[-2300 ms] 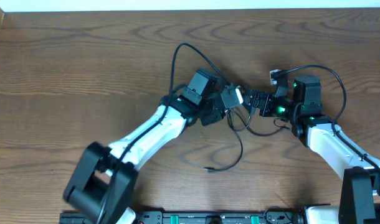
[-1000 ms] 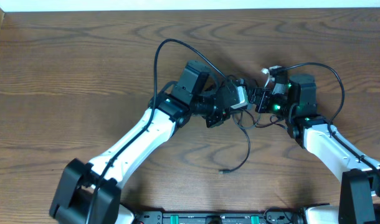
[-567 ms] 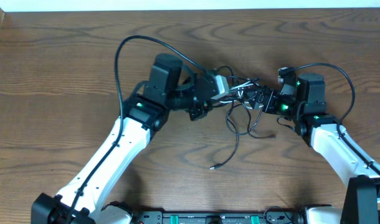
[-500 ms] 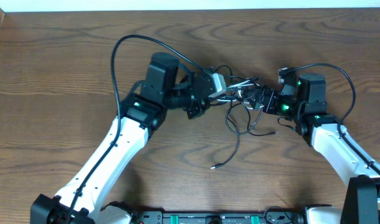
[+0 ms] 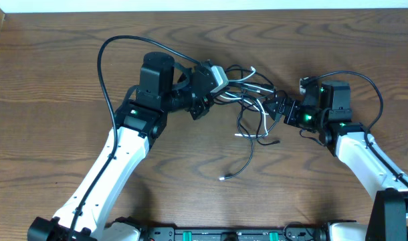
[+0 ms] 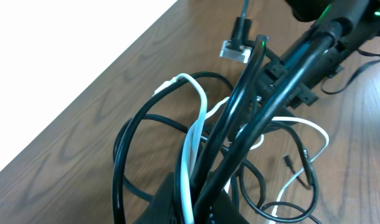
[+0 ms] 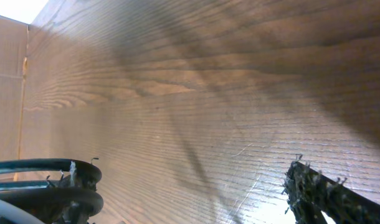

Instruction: Untangle cables

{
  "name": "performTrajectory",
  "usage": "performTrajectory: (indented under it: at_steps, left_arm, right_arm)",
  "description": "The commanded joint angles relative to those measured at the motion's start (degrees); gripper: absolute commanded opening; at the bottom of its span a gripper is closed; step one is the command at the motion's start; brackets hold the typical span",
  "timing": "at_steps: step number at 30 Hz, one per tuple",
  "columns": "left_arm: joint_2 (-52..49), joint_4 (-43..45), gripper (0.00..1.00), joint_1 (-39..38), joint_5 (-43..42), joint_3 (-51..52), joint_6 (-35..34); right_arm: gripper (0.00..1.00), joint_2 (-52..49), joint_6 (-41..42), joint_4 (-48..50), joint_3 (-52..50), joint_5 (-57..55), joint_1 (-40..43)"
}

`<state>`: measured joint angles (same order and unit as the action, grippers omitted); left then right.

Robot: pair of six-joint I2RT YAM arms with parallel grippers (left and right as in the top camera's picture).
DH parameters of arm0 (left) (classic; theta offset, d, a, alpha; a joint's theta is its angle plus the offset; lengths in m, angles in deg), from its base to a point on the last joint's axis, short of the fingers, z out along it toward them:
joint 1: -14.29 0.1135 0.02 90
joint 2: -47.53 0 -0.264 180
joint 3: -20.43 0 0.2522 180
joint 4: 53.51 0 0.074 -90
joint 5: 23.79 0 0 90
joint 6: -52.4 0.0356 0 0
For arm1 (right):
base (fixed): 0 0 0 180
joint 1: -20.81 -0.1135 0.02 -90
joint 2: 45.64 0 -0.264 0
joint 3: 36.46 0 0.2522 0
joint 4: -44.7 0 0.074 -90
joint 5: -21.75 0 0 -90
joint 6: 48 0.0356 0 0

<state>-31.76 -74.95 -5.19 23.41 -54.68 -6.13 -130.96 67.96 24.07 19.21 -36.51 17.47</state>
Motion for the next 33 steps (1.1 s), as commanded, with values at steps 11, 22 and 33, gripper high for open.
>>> performTrajectory:
  at_steps: [11,22,33]
  left_arm:
    - [5.4,2.4,0.07,3.5,9.4,-2.7,-4.4]
    - [4.0,0.8,0.08,3.5,9.4,-2.7,-6.6]
    - [3.3,-0.4,0.07,0.5,8.8,-2.7,-4.1]
  right_arm:
    - [0.99,-2.4,-8.0,17.6,-2.3,22.0,4.2]
    - [0.99,-2.4,1.3,44.6,-2.3,41.7,4.0]
    - [0.98,-2.4,22.3,57.7,-2.3,34.0,0.8]
